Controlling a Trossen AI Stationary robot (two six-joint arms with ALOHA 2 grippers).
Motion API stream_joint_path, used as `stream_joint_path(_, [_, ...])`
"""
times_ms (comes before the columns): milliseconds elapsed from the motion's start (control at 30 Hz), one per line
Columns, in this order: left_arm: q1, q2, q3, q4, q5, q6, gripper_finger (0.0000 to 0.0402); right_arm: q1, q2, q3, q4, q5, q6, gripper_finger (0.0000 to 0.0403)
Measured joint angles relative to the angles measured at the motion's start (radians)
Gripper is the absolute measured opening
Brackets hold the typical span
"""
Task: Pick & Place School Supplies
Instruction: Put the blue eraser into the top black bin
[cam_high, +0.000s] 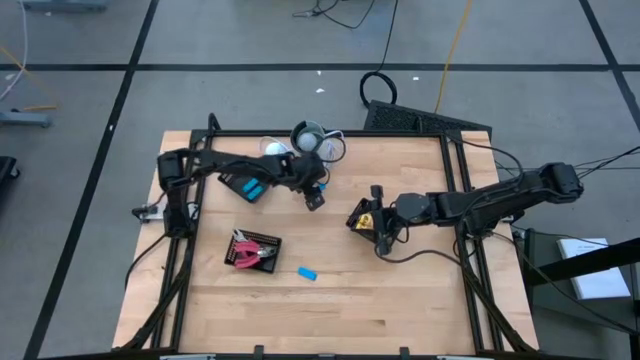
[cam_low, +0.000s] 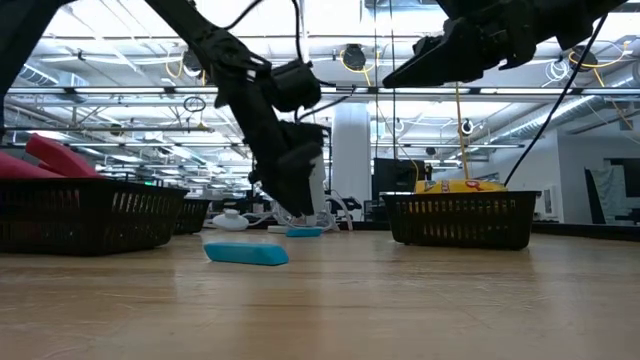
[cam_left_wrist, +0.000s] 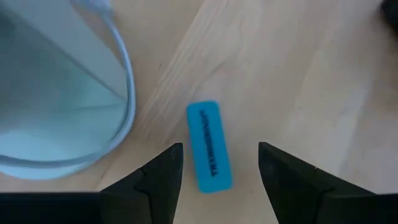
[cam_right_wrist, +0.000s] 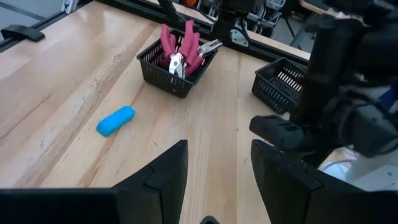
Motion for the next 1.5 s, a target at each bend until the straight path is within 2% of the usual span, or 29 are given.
stream_joint_path(367, [0.03, 0.043, 0.02, 0.001, -0.025, 0.003, 0.021, 0.001, -0.024, 0.0, -0.017, 0.001, -0.018, 0.0166])
stream_joint_path(500, [0.032, 0.043, 0.02, 0.001, 0.015, 0.009, 0.0213, 0.001, -0.024, 0.0, -0.017, 0.001, -0.019, 0.0166])
stream_joint_path(900, [0.019, 0.043, 0.02, -0.004, 0.015, -0.002, 0.0277, 0.001, -0.024, 0.0, -0.016, 0.001, -0.019, 0.0166])
stream_joint_path(1200, [-0.049, 0.044, 0.02, -0.017, 0.007, -0.015, 0.0265, 0.001, -0.024, 0.0, -0.015, 0.002, -0.027, 0.0166])
stream_joint_path(1367, [-0.041, 0.044, 0.02, -0.015, -0.048, -0.02, 0.0254, 0.001, -0.024, 0.0, -0.008, 0.002, -0.03, 0.0166])
stream_joint_path(1500, [-0.022, 0.058, 0.022, -0.002, -0.045, -0.018, 0.0251, 0.001, -0.024, 0.0, -0.008, 0.002, -0.029, 0.0166])
